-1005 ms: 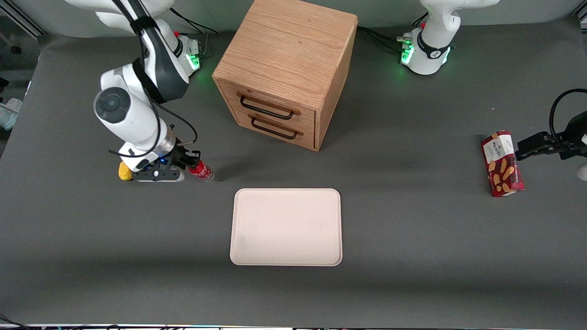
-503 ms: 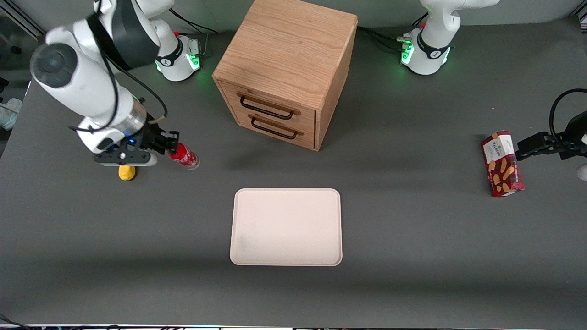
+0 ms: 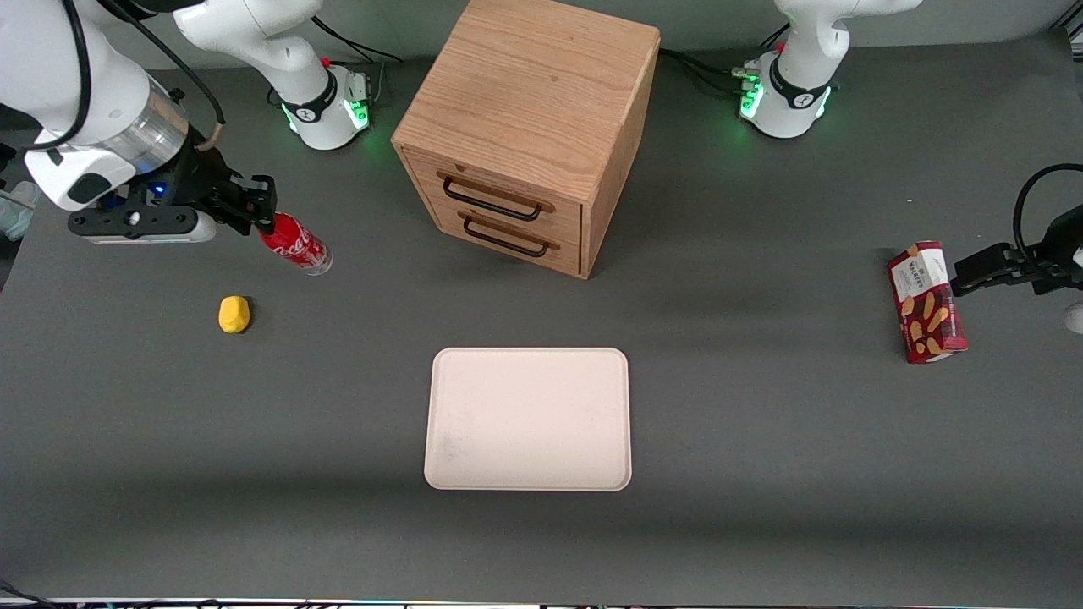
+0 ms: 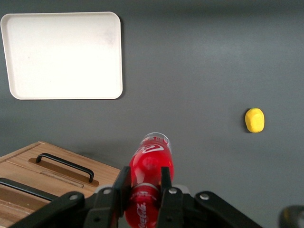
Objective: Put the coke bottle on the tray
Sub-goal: 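Lift the bottle with the right gripper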
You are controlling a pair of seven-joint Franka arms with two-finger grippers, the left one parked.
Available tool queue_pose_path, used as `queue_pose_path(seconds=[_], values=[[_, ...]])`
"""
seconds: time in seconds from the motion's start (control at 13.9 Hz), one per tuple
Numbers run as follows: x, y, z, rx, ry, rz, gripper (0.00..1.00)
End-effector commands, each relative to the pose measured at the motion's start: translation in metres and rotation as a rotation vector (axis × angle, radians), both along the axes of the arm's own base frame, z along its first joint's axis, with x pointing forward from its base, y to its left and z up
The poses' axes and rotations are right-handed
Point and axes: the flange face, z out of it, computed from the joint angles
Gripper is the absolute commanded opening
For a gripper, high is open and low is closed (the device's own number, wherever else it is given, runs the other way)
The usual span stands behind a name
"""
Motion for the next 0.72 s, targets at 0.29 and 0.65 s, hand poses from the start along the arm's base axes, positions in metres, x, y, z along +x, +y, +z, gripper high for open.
queue_pose_path(seconds=[0.29, 0.65], values=[[0.045, 0.040, 0.003, 0.045, 0.014, 0.006, 0.00], [0.093, 0.086, -0.029, 0.033, 0.015, 0.009, 0.00]])
